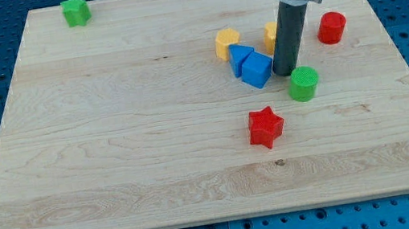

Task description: Push the blue blocks to the center of the board

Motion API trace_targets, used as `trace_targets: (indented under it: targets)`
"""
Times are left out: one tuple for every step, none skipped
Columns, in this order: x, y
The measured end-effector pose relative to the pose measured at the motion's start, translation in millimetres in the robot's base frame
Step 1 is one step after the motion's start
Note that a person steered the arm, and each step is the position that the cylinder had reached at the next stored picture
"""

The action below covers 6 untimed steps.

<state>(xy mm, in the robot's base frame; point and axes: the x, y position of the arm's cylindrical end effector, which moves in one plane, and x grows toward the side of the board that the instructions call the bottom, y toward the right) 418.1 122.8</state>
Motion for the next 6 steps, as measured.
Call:
trace_targets:
  targets:
    - [-10.4, 0.0]
    - [2.4, 2.5]
    - [7.6, -9.3]
    - [1.3, -41.6]
    - [1.3, -63.0]
    - [2.7, -70.0]
